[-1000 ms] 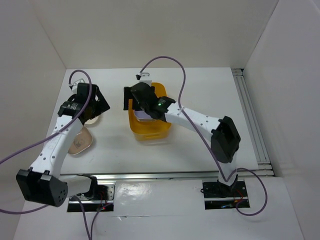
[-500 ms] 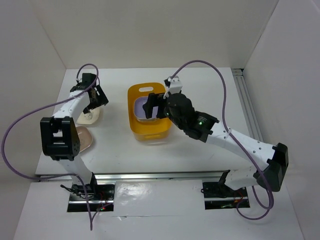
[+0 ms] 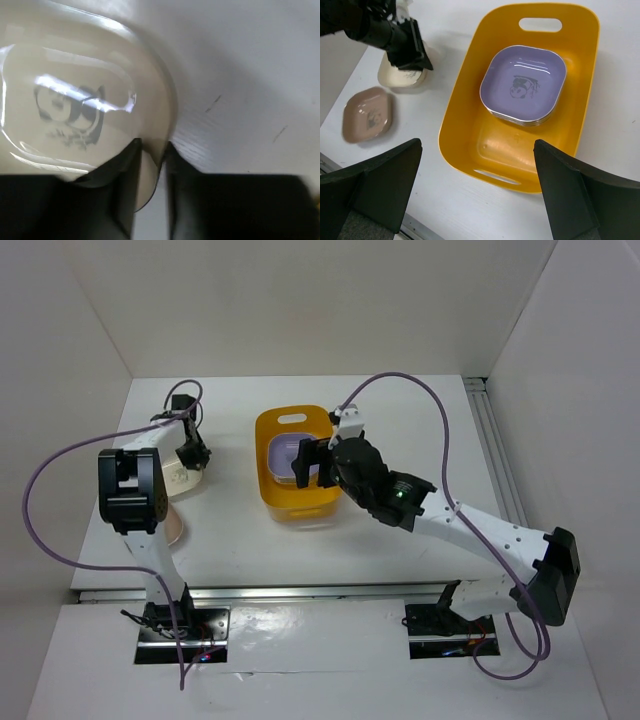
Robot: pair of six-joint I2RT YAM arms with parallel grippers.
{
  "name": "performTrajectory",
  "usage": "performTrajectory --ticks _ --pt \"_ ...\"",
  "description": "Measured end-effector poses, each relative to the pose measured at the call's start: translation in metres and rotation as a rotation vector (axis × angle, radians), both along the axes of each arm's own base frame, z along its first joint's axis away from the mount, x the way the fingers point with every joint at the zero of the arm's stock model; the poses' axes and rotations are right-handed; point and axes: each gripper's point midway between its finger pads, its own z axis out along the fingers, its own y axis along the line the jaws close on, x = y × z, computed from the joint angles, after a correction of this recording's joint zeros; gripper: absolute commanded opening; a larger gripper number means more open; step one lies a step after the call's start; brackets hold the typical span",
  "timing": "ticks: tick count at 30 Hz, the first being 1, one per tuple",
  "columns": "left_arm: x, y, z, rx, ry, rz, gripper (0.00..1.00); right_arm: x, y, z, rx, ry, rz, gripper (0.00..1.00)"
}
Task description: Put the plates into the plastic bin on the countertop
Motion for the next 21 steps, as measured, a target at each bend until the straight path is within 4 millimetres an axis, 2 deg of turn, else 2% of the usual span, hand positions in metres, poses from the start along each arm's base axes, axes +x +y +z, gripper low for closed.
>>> performTrajectory --ticks 4,8,11,15,17,19,21 --pt "0.029 0.007 0.015 0.027 -0.052 -0.008 0.0 -0.001 -0.004 -0.006 -0.003 0.009 -0.021 1.0" --pt "0.055 0.014 0.016 0.051 -0.051 -0.007 0.0 -0.002 -0.009 -0.015 -0.01 0.021 -0.044 1.0" --pt "0.067 0.015 0.015 0.058 -0.052 -0.009 0.0 -0.005 -0.014 -0.023 -0.02 0.034 -0.059 1.0" --pt "0.076 0.007 0.033 0.062 -0.087 -0.026 0.0 -0.005 -0.022 -0.025 -0.022 0.038 -0.096 1.0" --pt "0.078 -0.003 0.051 0.059 -0.118 -0.04 0.0 -0.005 -0.025 -0.021 -0.006 0.033 -0.111 1.0" --pt "0.075 -0.019 0.079 0.055 -0.162 -0.064 0.0 -0.006 -0.029 -0.012 0.017 0.021 -0.123 1.0" --pt "0.07 -0.039 0.121 0.059 -0.234 -0.1 0.0 -0.008 -0.032 -0.004 0.041 0.011 -0.132 1.0"
